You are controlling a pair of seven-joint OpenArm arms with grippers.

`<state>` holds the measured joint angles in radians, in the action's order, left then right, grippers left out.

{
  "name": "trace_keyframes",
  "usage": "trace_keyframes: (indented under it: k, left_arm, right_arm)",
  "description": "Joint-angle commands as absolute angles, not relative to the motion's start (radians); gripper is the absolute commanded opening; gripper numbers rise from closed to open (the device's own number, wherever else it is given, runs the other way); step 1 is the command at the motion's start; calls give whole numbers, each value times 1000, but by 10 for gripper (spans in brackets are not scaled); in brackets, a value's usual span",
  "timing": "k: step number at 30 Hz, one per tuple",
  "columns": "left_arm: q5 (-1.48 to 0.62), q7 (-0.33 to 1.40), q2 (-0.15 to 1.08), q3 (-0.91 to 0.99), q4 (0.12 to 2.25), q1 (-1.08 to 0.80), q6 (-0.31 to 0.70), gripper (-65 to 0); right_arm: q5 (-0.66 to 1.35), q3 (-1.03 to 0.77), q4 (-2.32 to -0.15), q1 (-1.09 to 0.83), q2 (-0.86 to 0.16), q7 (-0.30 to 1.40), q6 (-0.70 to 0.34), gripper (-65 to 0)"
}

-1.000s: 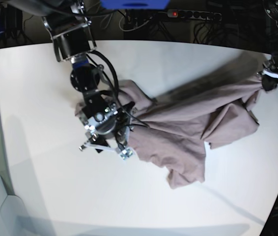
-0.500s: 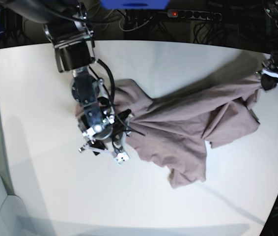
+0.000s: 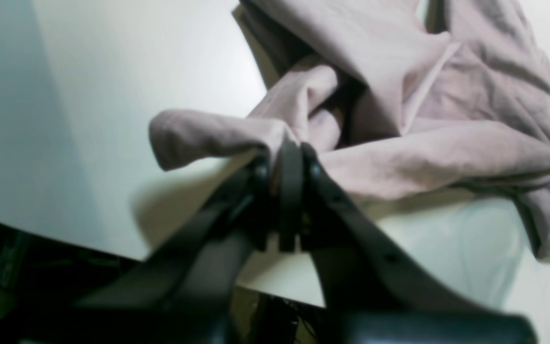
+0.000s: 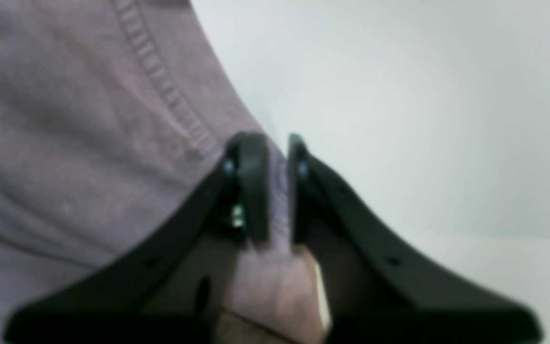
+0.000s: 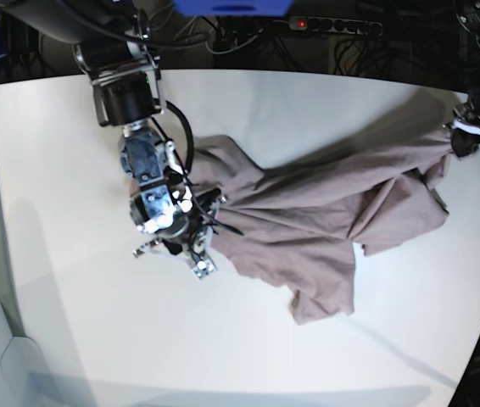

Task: Layout the t-shirt on the table in an organized manner, then fold the t-shirt properly
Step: 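Drag the t-shirt with the right gripper away from the left gripper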

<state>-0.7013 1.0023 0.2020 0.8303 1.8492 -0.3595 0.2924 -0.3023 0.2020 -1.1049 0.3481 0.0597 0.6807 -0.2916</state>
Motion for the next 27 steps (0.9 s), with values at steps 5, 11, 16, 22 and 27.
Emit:
trace_keyframes:
  k: [5, 11, 16, 22, 27]
  left_arm:
    - [-719, 983, 216, 837, 1874, -357, 297, -647]
    - [-723, 989, 205, 837, 1929, -360, 298, -647]
    - [-791, 990, 186, 829, 1945, -366, 298, -647]
    - [-846, 992, 186, 829, 1943, -369, 298, -647]
    - [-877, 992, 186, 828, 1940, -377, 298, -647]
  right_arm:
    - [-309, 199, -1115, 371, 13, 690, -292, -650]
    - [-309, 108, -1118, 375, -53, 688, -292, -650]
    - [-311, -54, -1125, 401, -81, 688, -292, -650]
    - [-311, -251, -1133, 438, -113, 688, -292, -650]
    - [-311, -334, -1168, 437, -110, 707, -297, -650]
